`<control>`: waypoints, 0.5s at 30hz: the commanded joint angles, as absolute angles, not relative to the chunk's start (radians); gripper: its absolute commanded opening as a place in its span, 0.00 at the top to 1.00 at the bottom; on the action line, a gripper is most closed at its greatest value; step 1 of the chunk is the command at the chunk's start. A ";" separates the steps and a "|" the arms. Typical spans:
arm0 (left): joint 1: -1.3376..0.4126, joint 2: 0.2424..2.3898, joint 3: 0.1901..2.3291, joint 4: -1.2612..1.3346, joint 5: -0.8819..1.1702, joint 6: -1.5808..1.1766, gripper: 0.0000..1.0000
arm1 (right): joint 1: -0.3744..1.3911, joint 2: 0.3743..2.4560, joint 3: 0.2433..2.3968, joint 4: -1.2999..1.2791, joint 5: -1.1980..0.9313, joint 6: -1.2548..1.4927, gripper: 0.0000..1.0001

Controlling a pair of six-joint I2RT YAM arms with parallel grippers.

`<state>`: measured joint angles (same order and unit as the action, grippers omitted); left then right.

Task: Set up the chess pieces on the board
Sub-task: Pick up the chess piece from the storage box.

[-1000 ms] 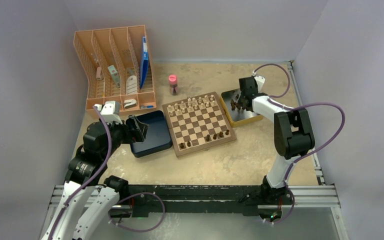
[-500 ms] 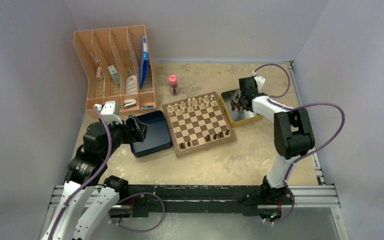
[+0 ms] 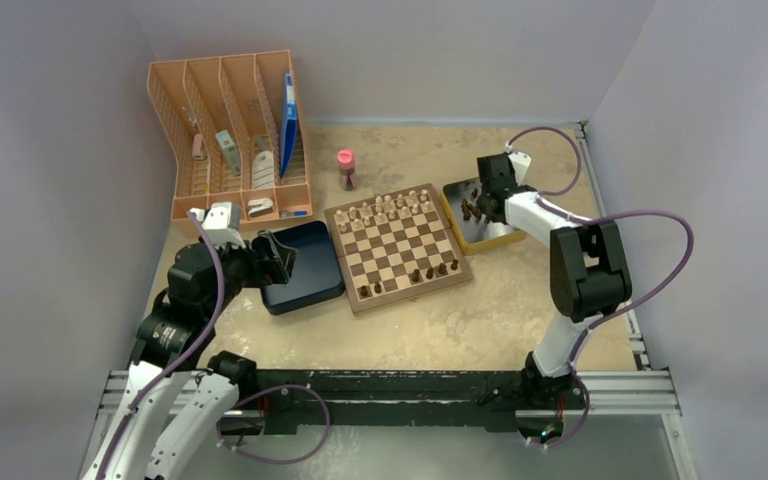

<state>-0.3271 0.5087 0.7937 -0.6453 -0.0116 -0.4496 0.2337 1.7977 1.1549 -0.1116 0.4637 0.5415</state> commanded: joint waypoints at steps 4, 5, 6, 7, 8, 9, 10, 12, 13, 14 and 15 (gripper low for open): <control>-0.321 0.515 0.794 -0.594 -0.012 -0.433 0.05 | 0.260 1.666 1.198 -0.159 0.511 0.531 0.87; -0.321 0.515 0.794 -0.594 -0.012 -0.433 0.05 | 0.264 1.656 1.201 -0.165 0.509 0.530 0.87; -0.321 0.515 0.793 -0.594 -0.012 -0.434 0.05 | 0.265 1.648 1.205 -0.169 0.502 0.527 0.87; -0.320 0.515 0.793 -0.594 -0.012 -0.434 0.05 | 0.266 1.639 1.207 -0.173 0.495 0.524 0.87; -0.321 0.515 0.793 -0.594 -0.012 -0.434 0.05 | 0.269 1.631 1.210 -0.178 0.490 0.522 0.87; -0.321 0.515 0.794 -0.594 -0.012 -0.434 0.05 | 0.275 1.621 1.211 -0.181 0.487 0.519 0.87; -0.321 0.515 0.793 -0.594 -0.012 -0.434 0.05 | 0.279 1.613 1.214 -0.187 0.484 0.517 0.87; -0.321 0.515 0.792 -0.592 -0.012 -0.434 0.05 | 0.286 1.596 1.219 -0.196 0.461 0.510 0.87; -0.320 0.515 0.793 -0.592 -0.012 -0.434 0.05 | 0.295 1.586 1.221 -0.198 0.452 0.499 0.87; -0.321 0.515 0.793 -0.592 -0.011 -0.434 0.05 | 0.307 1.578 1.226 -0.205 0.449 0.495 0.87; -0.320 0.517 0.792 -0.593 -0.011 -0.433 0.05 | 0.325 1.569 1.230 -0.213 0.447 0.493 0.87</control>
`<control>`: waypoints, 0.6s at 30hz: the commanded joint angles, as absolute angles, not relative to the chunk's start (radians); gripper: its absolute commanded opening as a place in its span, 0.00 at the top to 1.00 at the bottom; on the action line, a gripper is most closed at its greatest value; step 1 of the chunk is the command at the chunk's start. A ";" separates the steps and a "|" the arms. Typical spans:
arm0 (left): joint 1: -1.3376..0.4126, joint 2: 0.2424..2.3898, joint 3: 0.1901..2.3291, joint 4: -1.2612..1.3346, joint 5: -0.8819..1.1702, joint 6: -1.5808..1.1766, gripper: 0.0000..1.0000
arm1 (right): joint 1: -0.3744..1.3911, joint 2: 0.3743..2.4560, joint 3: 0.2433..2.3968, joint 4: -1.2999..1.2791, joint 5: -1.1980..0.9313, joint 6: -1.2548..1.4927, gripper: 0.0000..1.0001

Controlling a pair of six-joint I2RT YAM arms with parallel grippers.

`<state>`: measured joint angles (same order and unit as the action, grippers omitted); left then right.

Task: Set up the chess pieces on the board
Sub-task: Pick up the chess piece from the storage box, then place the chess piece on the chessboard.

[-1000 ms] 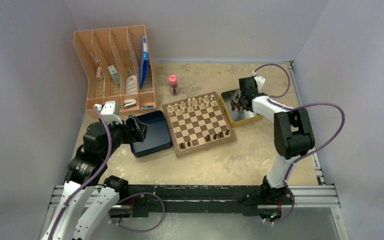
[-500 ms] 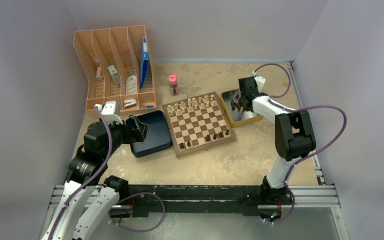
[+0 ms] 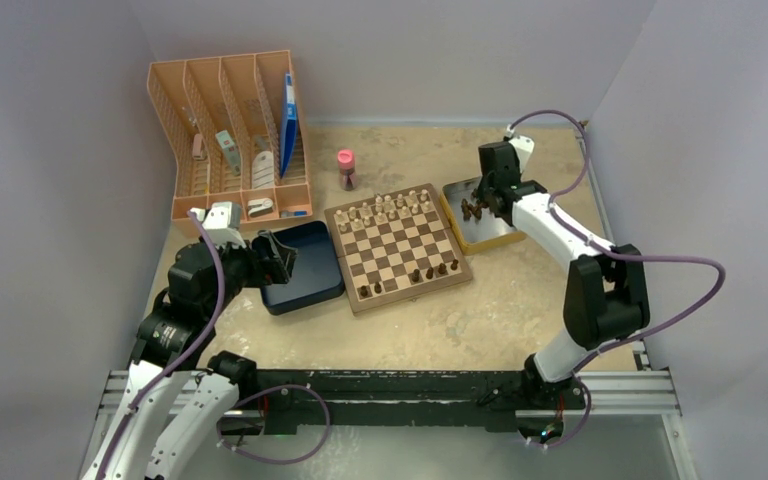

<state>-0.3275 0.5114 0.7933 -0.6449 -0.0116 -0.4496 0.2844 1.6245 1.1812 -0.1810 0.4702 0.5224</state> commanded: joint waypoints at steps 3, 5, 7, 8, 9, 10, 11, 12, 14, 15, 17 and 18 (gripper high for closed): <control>-0.321 0.517 0.793 -0.592 -0.011 -0.433 0.05 | 0.406 1.545 1.241 -0.233 0.441 0.494 0.87; -0.321 0.514 0.792 -0.592 -0.011 -0.432 0.05 | 0.459 1.529 1.243 -0.234 0.429 0.500 0.87; -0.321 0.514 0.793 -0.592 -0.012 -0.433 0.05 | 0.516 1.514 1.245 -0.236 0.434 0.513 0.87; -0.321 0.515 0.793 -0.592 -0.011 -0.433 0.05 | 0.545 1.509 1.247 -0.239 0.438 0.520 0.87; -0.321 0.513 0.793 -0.592 -0.011 -0.433 0.05 | 0.572 1.503 1.246 -0.239 0.440 0.525 0.87; -0.321 0.513 0.793 -0.592 -0.012 -0.433 0.05 | 0.602 1.499 1.246 -0.239 0.443 0.533 0.87; -0.320 0.514 0.793 -0.592 -0.012 -0.434 0.05 | 0.629 1.496 1.244 -0.241 0.444 0.540 0.87; -0.321 0.512 0.793 -0.592 -0.012 -0.434 0.05 | 0.653 1.494 1.242 -0.245 0.443 0.547 0.87; -0.321 0.513 0.792 -0.593 -0.013 -0.434 0.05 | 0.700 1.494 1.240 -0.261 0.448 0.565 0.87; -0.321 0.512 0.793 -0.592 -0.014 -0.434 0.05 | 0.725 1.493 1.238 -0.263 0.449 0.573 0.87; -0.321 0.513 0.793 -0.592 -0.012 -0.434 0.05 | 0.772 1.493 1.229 -0.265 0.449 0.587 0.87; -0.319 0.513 0.792 -0.592 -0.013 -0.434 0.05 | 0.797 1.496 1.225 -0.269 0.451 0.597 0.87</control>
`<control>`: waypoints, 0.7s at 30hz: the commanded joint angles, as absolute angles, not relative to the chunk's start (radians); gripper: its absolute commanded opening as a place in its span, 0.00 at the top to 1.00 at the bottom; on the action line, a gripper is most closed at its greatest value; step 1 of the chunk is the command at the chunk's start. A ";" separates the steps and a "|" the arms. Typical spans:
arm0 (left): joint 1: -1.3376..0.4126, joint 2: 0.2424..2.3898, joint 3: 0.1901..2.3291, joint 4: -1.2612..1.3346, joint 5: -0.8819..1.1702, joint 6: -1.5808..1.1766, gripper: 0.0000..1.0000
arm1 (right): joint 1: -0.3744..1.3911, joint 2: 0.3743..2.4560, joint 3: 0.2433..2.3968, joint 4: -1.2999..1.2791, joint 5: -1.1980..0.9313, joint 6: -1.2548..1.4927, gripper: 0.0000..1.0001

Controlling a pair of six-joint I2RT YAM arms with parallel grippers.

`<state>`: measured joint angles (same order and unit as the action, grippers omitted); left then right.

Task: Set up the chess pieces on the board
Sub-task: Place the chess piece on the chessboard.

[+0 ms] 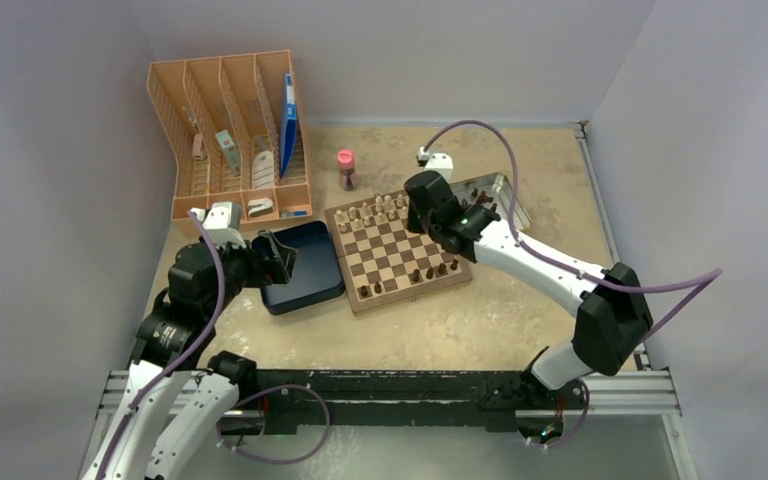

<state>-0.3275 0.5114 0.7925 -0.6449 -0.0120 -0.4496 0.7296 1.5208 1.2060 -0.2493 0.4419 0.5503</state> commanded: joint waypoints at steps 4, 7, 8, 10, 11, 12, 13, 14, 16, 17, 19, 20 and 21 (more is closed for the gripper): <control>-0.321 0.514 0.793 -0.592 -0.015 -0.434 0.05 | 0.885 1.528 1.223 -0.312 0.483 0.635 0.87; -0.320 0.516 0.793 -0.593 -0.015 -0.434 0.05 | 0.939 1.549 1.209 -0.322 0.494 0.662 0.88; -0.321 0.517 0.793 -0.592 -0.015 -0.434 0.05 | 0.954 1.557 1.204 -0.327 0.497 0.671 0.88; -0.321 0.519 0.794 -0.592 -0.015 -0.434 0.05 | 0.984 1.566 1.195 -0.332 0.506 0.690 0.88; -0.321 0.517 0.794 -0.593 -0.015 -0.434 0.05 | 0.996 1.568 1.189 -0.329 0.506 0.697 0.88; -0.321 0.517 0.794 -0.592 -0.015 -0.434 0.05 | 1.006 1.573 1.184 -0.325 0.501 0.703 0.88; -0.321 0.517 0.793 -0.593 -0.015 -0.434 0.05 | 1.018 1.577 1.180 -0.321 0.496 0.709 0.88; -0.321 0.517 0.792 -0.592 -0.016 -0.434 0.05 | 1.029 1.583 1.178 -0.321 0.497 0.716 0.88; -0.321 0.515 0.792 -0.594 -0.017 -0.436 0.05 | 1.048 1.600 1.175 -0.330 0.507 0.735 0.88; -0.320 0.515 0.792 -0.594 -0.017 -0.436 0.05 | 1.054 1.608 1.174 -0.334 0.516 0.742 0.88; -0.321 0.514 0.792 -0.594 -0.017 -0.436 0.05 | 1.062 1.626 1.173 -0.348 0.541 0.758 0.88; -0.321 0.515 0.793 -0.594 -0.017 -0.436 0.05 | 1.065 1.631 1.173 -0.356 0.555 0.767 0.88; -0.321 0.515 0.793 -0.593 -0.017 -0.436 0.05 | 1.068 1.633 1.175 -0.366 0.573 0.777 0.88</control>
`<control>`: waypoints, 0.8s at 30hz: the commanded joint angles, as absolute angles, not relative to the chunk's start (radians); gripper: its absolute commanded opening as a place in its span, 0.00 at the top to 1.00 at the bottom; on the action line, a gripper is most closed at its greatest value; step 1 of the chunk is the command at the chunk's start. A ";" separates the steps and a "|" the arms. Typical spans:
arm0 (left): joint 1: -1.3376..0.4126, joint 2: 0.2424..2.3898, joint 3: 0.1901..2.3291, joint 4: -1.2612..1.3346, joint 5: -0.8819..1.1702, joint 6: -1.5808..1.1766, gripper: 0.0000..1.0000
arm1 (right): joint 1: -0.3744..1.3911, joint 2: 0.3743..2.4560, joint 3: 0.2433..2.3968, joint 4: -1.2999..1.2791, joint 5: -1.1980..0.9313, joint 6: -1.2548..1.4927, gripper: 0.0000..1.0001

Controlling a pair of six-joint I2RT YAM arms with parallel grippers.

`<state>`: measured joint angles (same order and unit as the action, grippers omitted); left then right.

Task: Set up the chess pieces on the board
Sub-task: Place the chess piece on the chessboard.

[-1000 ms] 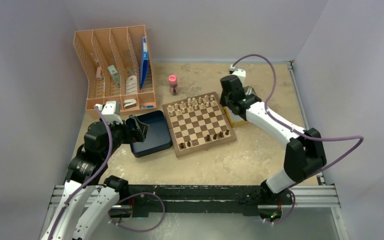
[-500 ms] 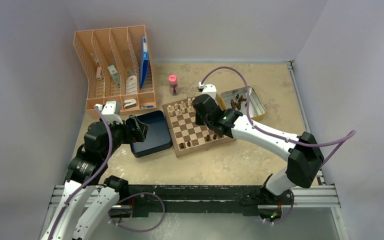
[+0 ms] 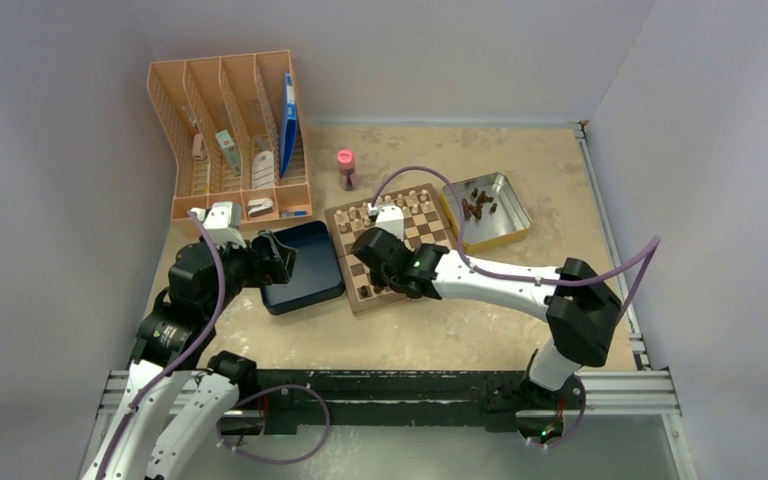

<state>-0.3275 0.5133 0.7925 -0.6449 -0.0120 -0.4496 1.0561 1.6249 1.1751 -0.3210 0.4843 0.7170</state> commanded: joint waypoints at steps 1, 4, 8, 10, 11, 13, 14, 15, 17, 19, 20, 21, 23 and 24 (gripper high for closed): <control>-0.320 0.515 0.793 -0.594 -0.017 -0.436 0.05 | 1.069 1.633 1.175 -0.378 0.598 0.789 0.88; -0.321 0.514 0.792 -0.594 -0.017 -0.436 0.05 | 1.071 1.614 1.165 -0.376 0.626 0.808 0.88; -0.321 0.513 0.792 -0.594 -0.017 -0.436 0.05 | 1.072 1.587 1.146 -0.357 0.640 0.816 0.88; -0.321 0.512 0.792 -0.594 -0.017 -0.436 0.05 | 1.072 1.582 1.136 -0.342 0.641 0.814 0.88; -0.321 0.512 0.792 -0.594 -0.017 -0.436 0.05 | 1.072 1.581 1.128 -0.331 0.645 0.812 0.88; -0.321 0.512 0.792 -0.594 -0.017 -0.436 0.05 | 1.072 1.575 1.100 -0.292 0.653 0.804 0.87; -0.321 0.512 0.792 -0.594 -0.017 -0.436 0.05 | 1.072 1.572 1.086 -0.273 0.656 0.802 0.87; -0.321 0.513 0.792 -0.594 -0.017 -0.436 0.05 | 1.071 1.570 1.073 -0.254 0.661 0.799 0.87; -0.320 0.513 0.792 -0.594 -0.017 -0.436 0.05 | 1.071 1.562 1.044 -0.210 0.667 0.790 0.87; -0.321 0.515 0.792 -0.594 -0.017 -0.436 0.05 | 1.072 1.551 1.005 -0.153 0.671 0.776 0.87; -0.320 0.515 0.792 -0.594 -0.017 -0.436 0.05 | 1.072 1.547 0.985 -0.124 0.674 0.770 0.87; -0.321 0.515 0.793 -0.594 -0.017 -0.435 0.05 | 1.071 1.545 0.969 -0.102 0.676 0.767 0.87; -0.321 0.514 0.792 -0.594 -0.018 -0.436 0.05 | 1.072 1.548 0.941 -0.067 0.680 0.765 0.86; -0.320 0.513 0.793 -0.594 -0.018 -0.436 0.05 | 1.071 1.551 0.931 -0.053 0.680 0.764 0.86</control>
<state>-0.3275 0.5133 0.7925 -0.6449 -0.0120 -0.4500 1.0668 1.5791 0.9672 -0.1699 0.6289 0.7742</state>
